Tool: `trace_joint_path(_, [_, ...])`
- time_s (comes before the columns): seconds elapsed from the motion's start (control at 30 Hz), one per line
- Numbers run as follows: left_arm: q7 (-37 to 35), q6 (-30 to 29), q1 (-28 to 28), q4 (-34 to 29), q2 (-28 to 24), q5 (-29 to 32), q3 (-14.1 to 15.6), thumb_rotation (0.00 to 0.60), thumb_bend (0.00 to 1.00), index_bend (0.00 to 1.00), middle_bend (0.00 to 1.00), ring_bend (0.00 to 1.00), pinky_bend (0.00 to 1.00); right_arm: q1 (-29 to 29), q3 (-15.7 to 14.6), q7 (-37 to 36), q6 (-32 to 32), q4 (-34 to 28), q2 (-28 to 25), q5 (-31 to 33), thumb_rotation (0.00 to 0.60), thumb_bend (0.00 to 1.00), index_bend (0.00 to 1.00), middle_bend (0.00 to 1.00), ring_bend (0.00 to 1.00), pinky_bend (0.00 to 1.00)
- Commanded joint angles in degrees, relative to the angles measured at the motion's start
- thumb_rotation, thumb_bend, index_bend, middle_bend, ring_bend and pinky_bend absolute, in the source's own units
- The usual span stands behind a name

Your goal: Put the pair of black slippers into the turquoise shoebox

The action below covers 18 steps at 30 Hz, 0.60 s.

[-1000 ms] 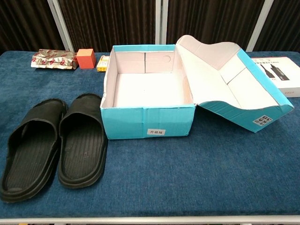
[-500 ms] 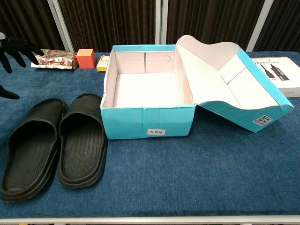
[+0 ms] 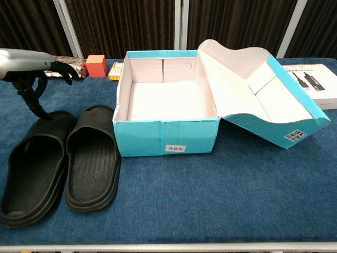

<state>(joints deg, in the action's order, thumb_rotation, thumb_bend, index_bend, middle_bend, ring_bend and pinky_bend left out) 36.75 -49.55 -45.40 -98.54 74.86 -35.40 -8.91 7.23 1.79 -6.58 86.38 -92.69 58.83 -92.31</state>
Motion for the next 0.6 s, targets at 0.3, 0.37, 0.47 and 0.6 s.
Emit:
trace_joint_path(0.3, [2.2,4.1,-10.5,-4.4,-1.5,14.3,2.0,0.558,0.0,0.03,0.1,0.6,0.69,-0.2,0.0,-1.3,-0.3,1.3,0.3,0.3,0.6,0.33,0.0,0.16,0.02,0.07])
trace_joint_path(0.37, [2.6,3.3,-11.7,-4.5,-1.2,15.9,3.0,0.558,0.0,0.02,0.09,0.6,0.69,-0.1,0.1,-1.6,-0.4,1.5,0.3,0.3,0.6,0.33,0.0,0.16,0.02,0.07])
trace_joint_path(0.47, [3.1,3.1,-13.6,-3.7,-0.7,19.0,4.1,0.561,0.0,0.01,0.06,0.6,0.69,-0.2,0.1,-2.0,-0.5,2.0,0.4,0.4,0.6,0.33,0.0,0.16,0.02,0.07])
trace_joint_path(0.6, [2.9,3.1,-15.4,-2.0,0.7,22.1,5.0,0.561,0.0,0.0,0.05,0.6,0.7,-0.1,0.1,-2.6,-0.7,2.4,0.6,0.6,0.6,0.33,0.0,0.16,0.02,0.07])
